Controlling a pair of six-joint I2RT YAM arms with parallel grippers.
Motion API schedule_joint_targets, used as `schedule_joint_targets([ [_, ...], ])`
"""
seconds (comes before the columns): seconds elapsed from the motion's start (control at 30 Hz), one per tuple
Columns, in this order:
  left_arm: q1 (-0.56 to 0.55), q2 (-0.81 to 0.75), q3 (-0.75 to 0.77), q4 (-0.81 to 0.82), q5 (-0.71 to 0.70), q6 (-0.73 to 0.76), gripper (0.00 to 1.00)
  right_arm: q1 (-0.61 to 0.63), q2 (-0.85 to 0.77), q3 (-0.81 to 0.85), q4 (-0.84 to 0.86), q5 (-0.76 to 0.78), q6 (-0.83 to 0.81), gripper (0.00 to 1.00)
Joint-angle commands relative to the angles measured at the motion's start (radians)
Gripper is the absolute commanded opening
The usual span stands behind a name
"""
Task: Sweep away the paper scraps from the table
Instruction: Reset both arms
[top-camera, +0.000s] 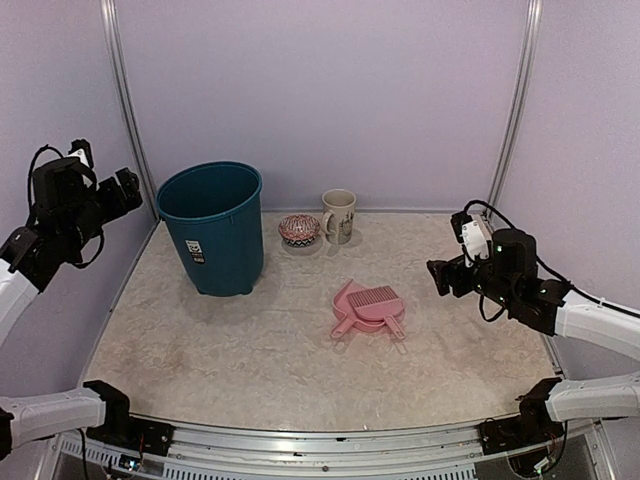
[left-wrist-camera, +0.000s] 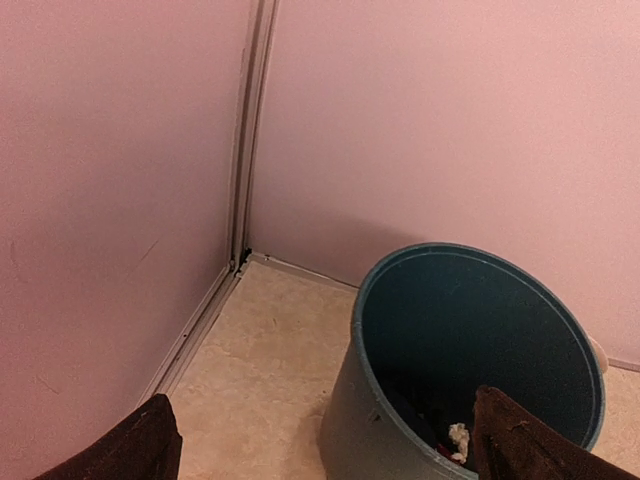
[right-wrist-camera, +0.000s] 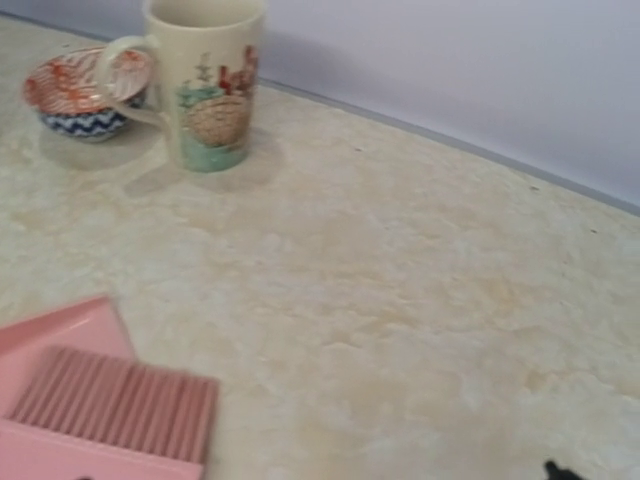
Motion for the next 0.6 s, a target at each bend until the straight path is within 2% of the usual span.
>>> schedule_joint_targets([
  [0.0, 0.094, 0.039, -0.014, -0.064, -0.023, -0.044, 0.99, -0.056, 0.007, 0.009, 0.045, 0.027, 0.025, 0.95],
  [0.4, 0.146, 0.17, -0.102, -0.196, -0.058, -0.163, 0.99, -0.141, 0.041, -0.04, 0.183, 0.13, 0.008, 0.96],
  [0.47, 0.189, 0.166, -0.151, -0.175, -0.021, -0.165, 0.99, -0.147, 0.042, -0.062, 0.225, 0.139, 0.009, 0.96],
  [0.57, 0.298, 0.153, -0.24, -0.08, 0.109, -0.148, 0.99, -0.17, 0.057, -0.101, 0.319, 0.136, 0.004, 0.97],
])
